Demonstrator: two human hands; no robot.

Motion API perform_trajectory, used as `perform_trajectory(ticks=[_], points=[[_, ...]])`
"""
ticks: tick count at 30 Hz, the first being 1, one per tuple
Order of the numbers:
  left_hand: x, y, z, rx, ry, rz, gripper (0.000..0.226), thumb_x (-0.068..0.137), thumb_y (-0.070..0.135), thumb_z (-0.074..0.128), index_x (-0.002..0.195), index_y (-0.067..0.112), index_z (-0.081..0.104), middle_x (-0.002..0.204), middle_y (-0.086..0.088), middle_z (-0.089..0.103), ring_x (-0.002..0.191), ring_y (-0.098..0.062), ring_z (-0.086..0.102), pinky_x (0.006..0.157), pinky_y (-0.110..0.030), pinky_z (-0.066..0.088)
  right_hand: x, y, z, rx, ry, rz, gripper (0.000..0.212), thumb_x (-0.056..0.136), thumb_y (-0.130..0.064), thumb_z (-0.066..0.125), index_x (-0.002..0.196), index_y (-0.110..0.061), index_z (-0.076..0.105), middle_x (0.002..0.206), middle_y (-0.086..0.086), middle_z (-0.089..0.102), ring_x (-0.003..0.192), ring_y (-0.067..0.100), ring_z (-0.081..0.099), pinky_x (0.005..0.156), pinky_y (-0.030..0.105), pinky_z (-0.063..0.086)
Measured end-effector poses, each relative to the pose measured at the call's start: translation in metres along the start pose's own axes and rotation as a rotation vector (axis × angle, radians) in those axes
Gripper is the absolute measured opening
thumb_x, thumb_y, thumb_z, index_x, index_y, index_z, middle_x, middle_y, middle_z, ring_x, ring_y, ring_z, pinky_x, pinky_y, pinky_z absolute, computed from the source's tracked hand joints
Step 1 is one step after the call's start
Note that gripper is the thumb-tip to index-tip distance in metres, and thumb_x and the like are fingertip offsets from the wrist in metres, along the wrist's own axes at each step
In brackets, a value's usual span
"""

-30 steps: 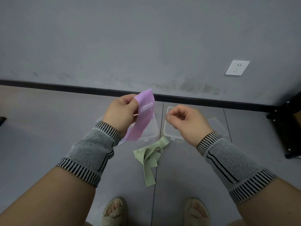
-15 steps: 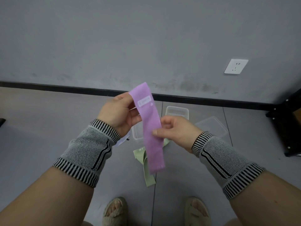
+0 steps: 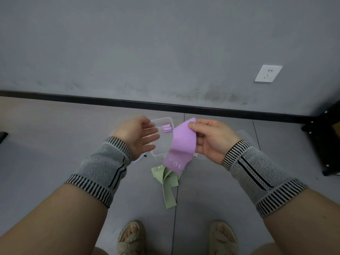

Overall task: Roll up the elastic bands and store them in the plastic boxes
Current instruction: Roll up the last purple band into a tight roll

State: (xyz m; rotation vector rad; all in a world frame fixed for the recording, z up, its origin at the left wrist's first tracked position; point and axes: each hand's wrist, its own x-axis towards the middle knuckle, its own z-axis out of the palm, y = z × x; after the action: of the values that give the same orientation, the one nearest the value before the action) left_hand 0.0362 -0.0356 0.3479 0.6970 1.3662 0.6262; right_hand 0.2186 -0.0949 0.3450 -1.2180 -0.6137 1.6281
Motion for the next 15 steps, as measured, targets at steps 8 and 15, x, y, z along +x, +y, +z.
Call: perform_trajectory(ticks=[8, 15], points=[[-0.02, -0.022, 0.032, 0.469, -0.229, 0.091, 0.05, 0.093, 0.052, 0.039, 0.098, 0.012, 0.069, 0.096, -0.006, 0.073, 0.097, -0.019, 0.066, 0.091, -0.042, 0.04, 0.005, -0.004, -0.001, 0.278, 0.156, -0.018, 0.011, 0.095, -0.005, 0.049, 0.088, -0.008, 0.056, 0.068, 0.006, 0.069, 0.059, 0.016, 0.068, 0.058, 0.028, 0.057], [-0.013, -0.026, 0.029, 0.611, -0.305, 0.273, 0.017, 0.094, 0.025, 0.053, 0.102, 0.018, 0.067, 0.098, 0.002, 0.066, 0.089, -0.011, 0.058, 0.072, -0.019, 0.047, 0.004, -0.007, -0.007, 0.188, 0.147, -0.097, 0.013, 0.097, -0.006, 0.047, 0.091, -0.01, 0.058, 0.071, 0.005, 0.072, 0.061, 0.015, 0.069, 0.056, 0.03, 0.059]])
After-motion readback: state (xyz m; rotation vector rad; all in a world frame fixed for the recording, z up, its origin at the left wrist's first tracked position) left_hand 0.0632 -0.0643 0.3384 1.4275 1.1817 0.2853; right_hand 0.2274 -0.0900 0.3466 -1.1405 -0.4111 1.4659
